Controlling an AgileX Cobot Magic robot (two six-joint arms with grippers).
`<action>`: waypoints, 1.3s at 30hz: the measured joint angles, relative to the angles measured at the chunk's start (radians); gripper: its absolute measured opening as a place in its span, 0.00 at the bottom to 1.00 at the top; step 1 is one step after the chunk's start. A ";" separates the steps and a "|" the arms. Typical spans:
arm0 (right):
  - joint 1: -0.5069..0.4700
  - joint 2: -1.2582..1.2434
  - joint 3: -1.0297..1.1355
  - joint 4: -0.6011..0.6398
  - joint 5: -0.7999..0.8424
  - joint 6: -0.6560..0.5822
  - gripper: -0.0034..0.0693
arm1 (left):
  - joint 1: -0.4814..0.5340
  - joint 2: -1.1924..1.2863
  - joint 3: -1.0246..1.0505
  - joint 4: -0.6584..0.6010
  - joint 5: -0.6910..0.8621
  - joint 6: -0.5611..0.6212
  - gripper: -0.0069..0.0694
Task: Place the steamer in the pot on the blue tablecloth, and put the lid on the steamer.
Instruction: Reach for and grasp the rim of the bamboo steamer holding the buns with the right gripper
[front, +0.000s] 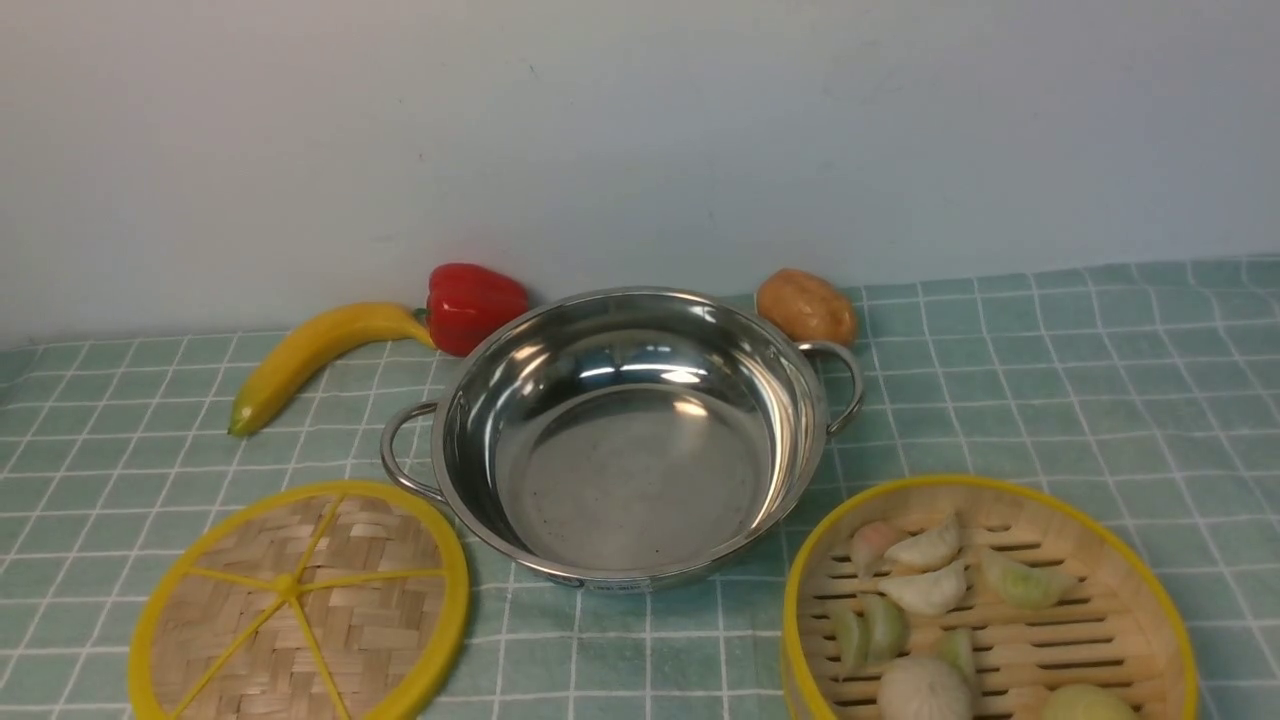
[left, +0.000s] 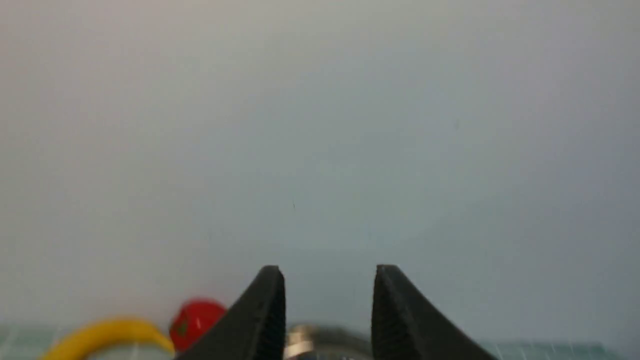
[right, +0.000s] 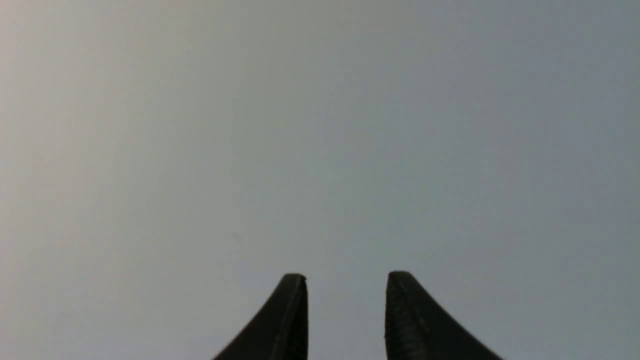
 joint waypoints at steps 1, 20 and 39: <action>0.000 0.033 -0.004 0.000 0.047 -0.014 0.38 | 0.000 0.046 -0.002 0.003 0.030 -0.005 0.41; 0.000 0.576 -0.134 0.809 0.728 -1.039 0.38 | 0.000 0.847 -0.340 0.821 0.640 -0.457 0.32; 0.000 0.959 -0.154 0.881 0.645 -1.181 0.38 | 0.000 0.864 -0.366 0.973 0.585 -0.575 0.37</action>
